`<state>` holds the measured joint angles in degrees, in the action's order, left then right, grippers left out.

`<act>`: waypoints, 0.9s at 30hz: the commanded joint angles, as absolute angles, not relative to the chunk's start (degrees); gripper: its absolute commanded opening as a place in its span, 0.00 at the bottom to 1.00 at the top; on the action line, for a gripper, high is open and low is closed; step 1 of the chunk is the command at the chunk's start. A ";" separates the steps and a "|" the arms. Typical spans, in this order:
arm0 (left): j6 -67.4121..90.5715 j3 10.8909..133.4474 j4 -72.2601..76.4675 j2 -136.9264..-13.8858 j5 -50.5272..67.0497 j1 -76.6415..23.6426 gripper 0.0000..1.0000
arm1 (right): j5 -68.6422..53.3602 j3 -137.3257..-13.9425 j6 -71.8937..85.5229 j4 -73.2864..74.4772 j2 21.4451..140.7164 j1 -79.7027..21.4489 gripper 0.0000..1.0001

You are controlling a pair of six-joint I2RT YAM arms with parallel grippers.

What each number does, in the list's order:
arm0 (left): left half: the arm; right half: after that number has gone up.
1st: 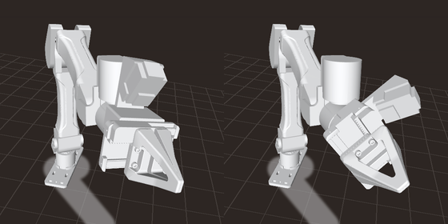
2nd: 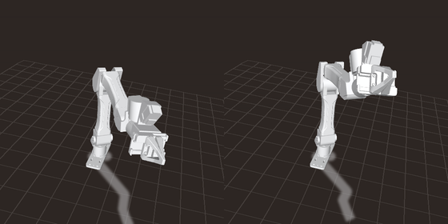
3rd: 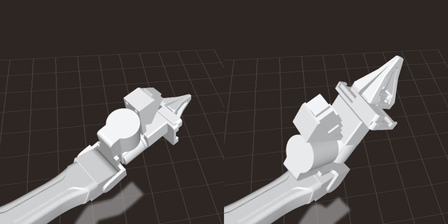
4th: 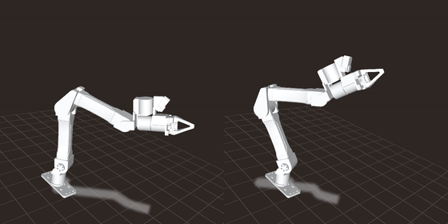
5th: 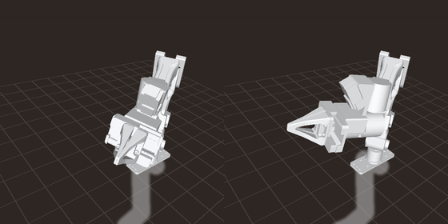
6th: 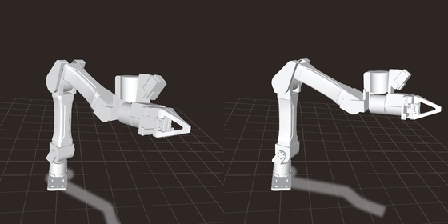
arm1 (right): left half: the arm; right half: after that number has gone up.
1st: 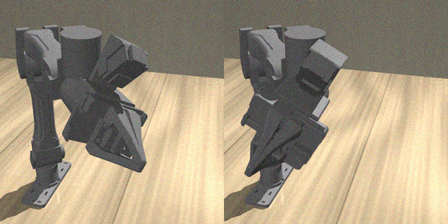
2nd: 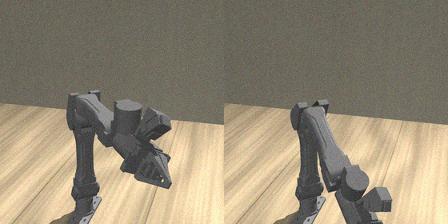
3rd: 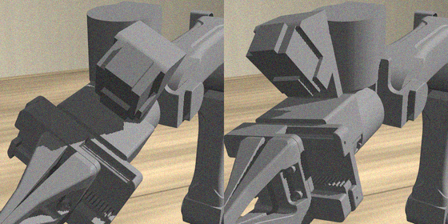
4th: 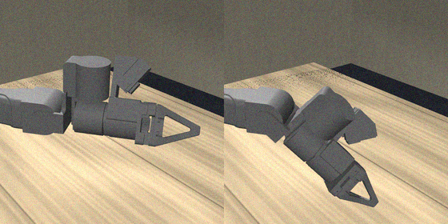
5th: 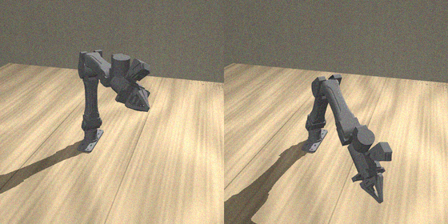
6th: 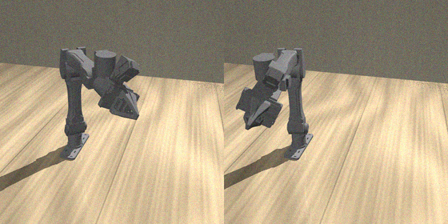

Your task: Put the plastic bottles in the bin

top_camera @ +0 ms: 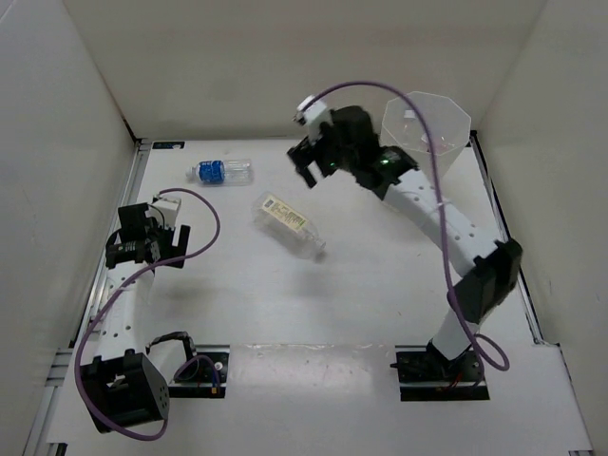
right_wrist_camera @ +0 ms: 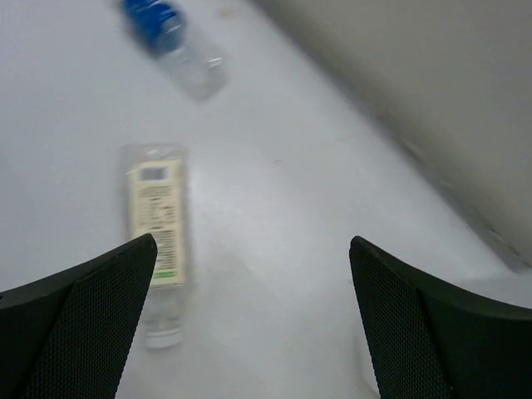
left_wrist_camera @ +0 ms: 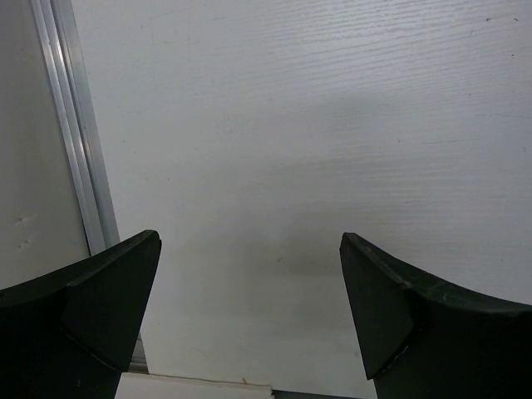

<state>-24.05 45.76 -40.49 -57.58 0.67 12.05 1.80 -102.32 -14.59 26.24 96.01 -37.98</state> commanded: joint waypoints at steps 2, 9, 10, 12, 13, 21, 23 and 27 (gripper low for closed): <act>-22.68 46.49 -40.34 -55.65 0.44 12.83 1.00 | -2.82 -105.71 -13.54 33.91 107.65 -44.11 1.00; -20.57 47.90 -40.95 -50.11 6.40 13.45 1.00 | -2.81 -111.45 -9.32 33.76 119.70 -46.14 1.00; -21.44 48.42 -42.00 -50.10 10.16 13.45 1.00 | -2.81 -111.45 -9.32 33.75 121.27 -46.14 1.00; -20.23 48.43 -42.98 -49.57 9.59 13.45 1.00 | -2.81 -111.45 -9.32 33.75 123.30 -46.14 1.00; -18.13 48.43 -43.50 -50.09 3.92 13.45 1.00 | -3.68 -111.45 -9.32 33.75 123.31 -46.14 1.00; -11.69 39.04 -43.77 -51.86 -20.99 15.47 1.00 | -1.59 -107.49 -5.89 33.22 125.86 -47.72 1.00; -11.17 38.41 -43.16 -51.86 -24.60 16.00 1.00 | 0.52 -107.49 -4.32 33.22 127.17 -47.72 0.92; -8.89 37.18 -41.49 -51.33 -30.40 16.00 1.00 | 1.05 -108.01 -3.52 33.22 127.18 -47.72 0.55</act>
<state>-11.86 37.43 -43.59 -52.66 -22.35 15.68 -0.49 -107.79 -5.34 33.71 126.34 -47.35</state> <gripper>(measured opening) 0.999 0.647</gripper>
